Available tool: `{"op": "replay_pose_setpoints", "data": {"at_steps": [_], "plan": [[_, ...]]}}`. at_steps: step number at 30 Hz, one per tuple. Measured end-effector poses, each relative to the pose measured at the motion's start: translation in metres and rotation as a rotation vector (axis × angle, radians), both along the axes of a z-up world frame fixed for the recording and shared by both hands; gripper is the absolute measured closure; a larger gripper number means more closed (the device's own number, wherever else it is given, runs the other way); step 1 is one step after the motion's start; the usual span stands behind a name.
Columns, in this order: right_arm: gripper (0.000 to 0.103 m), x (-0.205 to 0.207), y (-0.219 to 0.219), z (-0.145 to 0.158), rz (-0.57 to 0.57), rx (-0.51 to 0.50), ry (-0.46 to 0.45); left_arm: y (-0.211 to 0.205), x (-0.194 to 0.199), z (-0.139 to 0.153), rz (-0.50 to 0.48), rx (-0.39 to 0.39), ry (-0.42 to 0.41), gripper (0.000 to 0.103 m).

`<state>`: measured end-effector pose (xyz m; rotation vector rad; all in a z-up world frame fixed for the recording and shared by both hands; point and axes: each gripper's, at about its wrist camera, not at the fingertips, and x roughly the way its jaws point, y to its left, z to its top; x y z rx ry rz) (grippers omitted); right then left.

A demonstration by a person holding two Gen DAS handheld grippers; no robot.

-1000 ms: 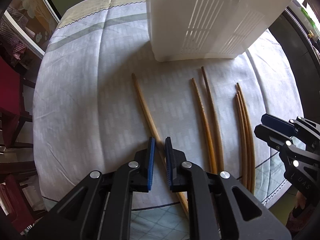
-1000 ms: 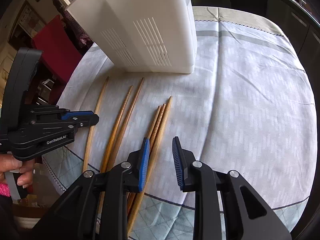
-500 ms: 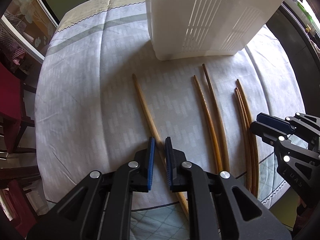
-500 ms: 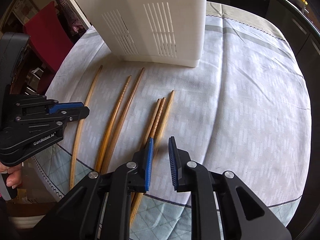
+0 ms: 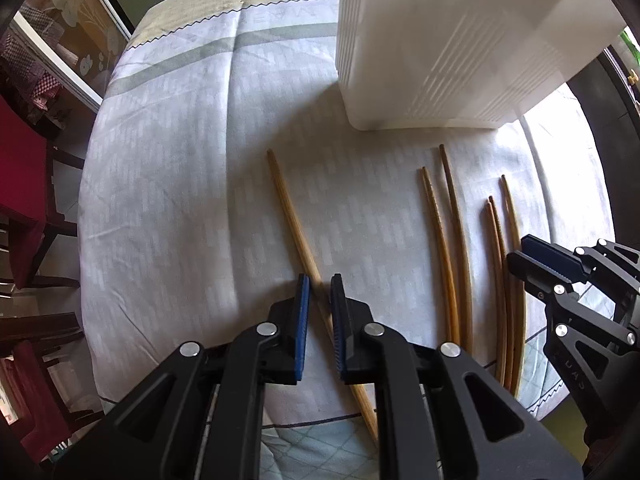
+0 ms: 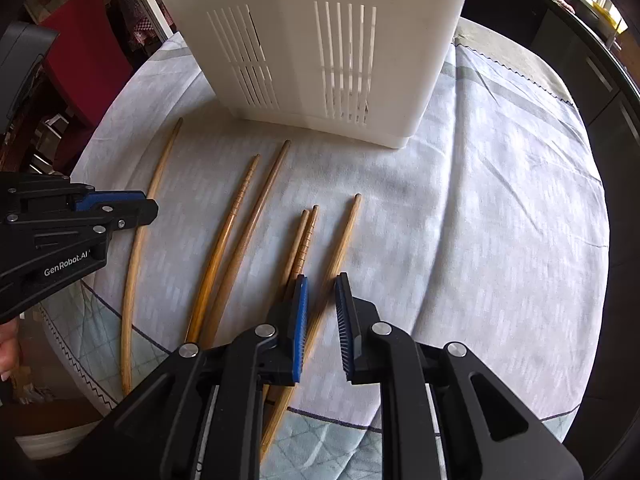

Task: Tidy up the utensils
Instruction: 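Grasp a wooden chopstick with the left tool while the right tool grasps another, then lift the chopstick upright with the left tool while the right tool lifts its chopstick toward the caddy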

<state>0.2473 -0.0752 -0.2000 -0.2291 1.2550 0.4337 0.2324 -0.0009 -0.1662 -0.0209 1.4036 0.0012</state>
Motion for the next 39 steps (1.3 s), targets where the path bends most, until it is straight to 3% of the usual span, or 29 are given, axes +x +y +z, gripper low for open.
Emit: {"op": "replay_pose_setpoints", "data": {"at_steps": [10, 14, 20, 28, 33, 39], "plan": [[0.095, 0.009, -0.005, 0.000, -0.031, 0.041, -0.002, 0.005, 0.016, 0.000, 0.030, 0.003, 0.022, 0.087], [0.096, 0.011, -0.019, 0.000, -0.057, 0.107, 0.022, 0.001, 0.018, 0.001, 0.026, 0.000, 0.009, 0.095], [0.096, 0.008, -0.049, 0.024, -0.083, 0.216, -0.007, 0.002, 0.013, 0.018, 0.022, -0.004, -0.052, 0.095], [0.096, -0.024, -0.102, 0.101, -0.131, 0.369, -0.244, 0.006, -0.004, 0.051, 0.004, -0.026, -0.131, 0.096], [0.096, -0.053, -0.126, 0.135, -0.145, 0.407, -0.384, 0.007, -0.020, 0.065, -0.007, -0.031, -0.174, 0.096], [0.096, -0.105, -0.144, 0.150, -0.143, 0.449, -0.475, 0.008, -0.014, 0.054, 0.001, -0.030, -0.114, 0.096]]}}
